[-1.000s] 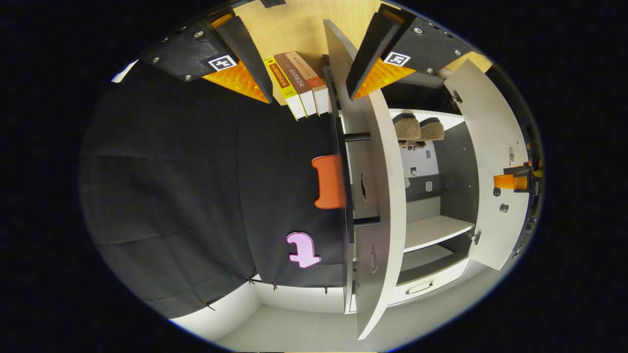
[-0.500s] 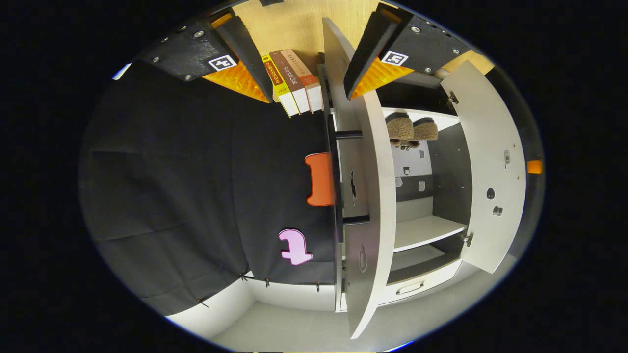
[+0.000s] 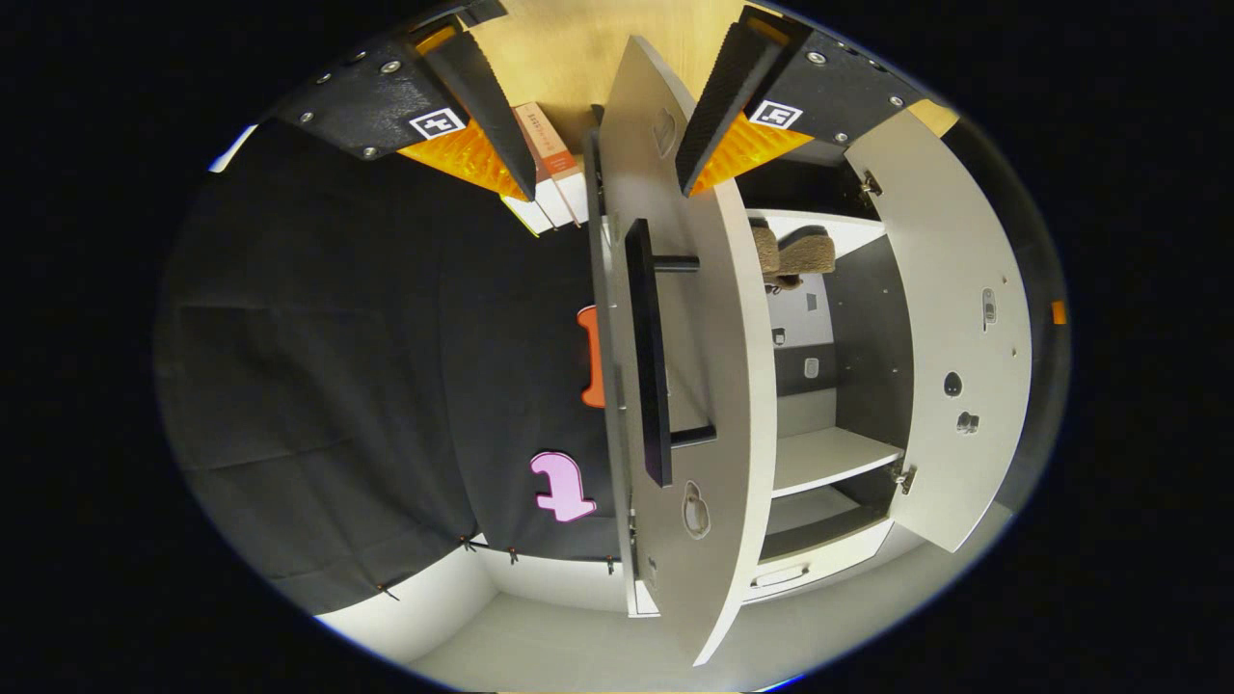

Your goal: Grab one shoe with the right hand and put it into the shoe cabinet, grab the other shoe with the left hand and put it into the shoe cabinet; then close the right door with the right hand and the left door with the left hand.

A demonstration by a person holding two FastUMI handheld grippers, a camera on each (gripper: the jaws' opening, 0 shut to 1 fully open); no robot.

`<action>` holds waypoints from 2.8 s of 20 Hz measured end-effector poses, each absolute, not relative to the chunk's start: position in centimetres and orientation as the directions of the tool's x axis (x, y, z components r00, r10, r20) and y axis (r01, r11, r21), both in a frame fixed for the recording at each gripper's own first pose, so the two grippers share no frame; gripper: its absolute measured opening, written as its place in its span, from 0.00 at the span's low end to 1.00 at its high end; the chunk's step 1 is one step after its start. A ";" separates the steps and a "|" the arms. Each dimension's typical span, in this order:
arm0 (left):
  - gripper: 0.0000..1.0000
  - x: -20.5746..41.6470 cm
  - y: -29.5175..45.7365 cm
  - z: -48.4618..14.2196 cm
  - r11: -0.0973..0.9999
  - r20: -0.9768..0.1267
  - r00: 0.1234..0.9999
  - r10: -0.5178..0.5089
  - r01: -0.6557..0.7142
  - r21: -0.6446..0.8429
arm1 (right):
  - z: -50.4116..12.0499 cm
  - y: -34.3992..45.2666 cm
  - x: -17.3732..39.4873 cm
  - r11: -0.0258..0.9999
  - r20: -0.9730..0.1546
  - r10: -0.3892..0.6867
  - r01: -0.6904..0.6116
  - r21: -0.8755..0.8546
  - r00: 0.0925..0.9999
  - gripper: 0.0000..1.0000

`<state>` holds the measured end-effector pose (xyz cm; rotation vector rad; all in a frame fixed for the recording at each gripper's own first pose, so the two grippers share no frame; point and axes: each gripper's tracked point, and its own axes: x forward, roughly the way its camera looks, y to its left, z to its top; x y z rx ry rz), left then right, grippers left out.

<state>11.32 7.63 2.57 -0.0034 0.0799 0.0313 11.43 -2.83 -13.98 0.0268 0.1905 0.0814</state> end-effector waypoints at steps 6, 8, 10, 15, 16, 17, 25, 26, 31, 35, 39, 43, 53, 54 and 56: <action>0.96 11.7 11.5 0.8 0.999 -0.102 0.995 0.006 -0.009 -0.031 | -14.5 3.0 13.0 0.994 -0.175 0.101 -0.092 0.055 0.979 0.92; 0.94 12.0 12.3 0.5 0.999 -0.106 0.994 -0.004 0.000 -0.033 | -15.0 5.3 14.0 0.993 -0.178 0.112 -0.103 0.062 0.978 0.95; 0.99 12.5 12.6 0.0 0.999 -0.101 0.994 -0.026 0.023 -0.035 | -15.2 7.9 15.0 0.990 -0.169 0.141 -0.135 0.045 0.976 0.92; 0.96 14.0 12.9 -2.2 0.997 -0.112 0.992 -0.060 0.056 -0.045 | -14.4 11.0 16.0 0.989 -0.159 0.148 -0.149 0.006 0.976 0.92; 0.96 14.4 12.6 -2.5 0.996 -0.105 0.992 -0.075 0.071 -0.049 | -14.1 11.0 15.7 0.989 -0.148 0.147 -0.148 0.008 0.978 0.92; 0.95 15.1 12.6 -3.1 0.996 -0.109 0.991 -0.083 0.078 -0.050 | -13.9 11.0 15.3 0.989 -0.145 0.145 -0.145 0.007 0.979 0.92; 0.97 19.0 10.2 -8.3 0.990 -0.162 0.978 -0.128 0.116 -0.084 | -12.3 8.7 11.5 0.992 -0.138 0.126 -0.125 0.011 0.982 0.91; 0.97 19.4 9.9 -9.1 0.990 -0.175 0.976 -0.129 0.115 -0.086 | -12.2 8.4 11.1 0.992 -0.135 0.124 -0.124 0.009 0.983 0.91; 0.99 20.6 7.0 -10.7 0.985 -0.201 0.965 -0.168 0.158 -0.065 | -11.2 6.4 9.0 0.993 -0.121 0.112 -0.115 -0.018 0.986 0.92; 0.96 20.6 6.3 -11.1 0.990 -0.210 0.968 -0.134 0.119 -0.081 | -11.0 4.4 8.5 0.993 -0.125 0.102 -0.108 -0.038 0.987 0.92; 0.96 20.2 1.8 -11.3 0.980 -0.222 0.956 -0.191 0.172 -0.102 | -10.7 2.4 8.5 0.995 -0.124 0.096 -0.100 -0.024 0.988 0.92; 0.96 20.9 -1.9 -11.4 0.969 -0.225 0.943 -0.243 0.229 -0.087 | -10.4 0.0 8.7 0.995 -0.116 0.090 -0.094 -0.025 0.989 0.92; 0.96 24.0 -6.7 -13.0 0.959 -0.256 0.925 -0.280 0.260 -0.112 | -11.6 -4.6 9.6 0.998 -0.129 0.062 -0.064 -0.016 0.990 0.92; 0.96 24.4 -7.3 -13.2 0.957 -0.256 0.924 -0.286 0.263 -0.119 | -11.7 -5.0 9.8 0.998 -0.131 0.059 -0.062 -0.015 0.990 0.92; 0.96 25.2 -8.5 -13.6 0.955 -0.261 0.920 -0.292 0.266 -0.128 | -11.9 -5.6 10.0 0.998 -0.134 0.055 -0.058 -0.016 0.989 0.92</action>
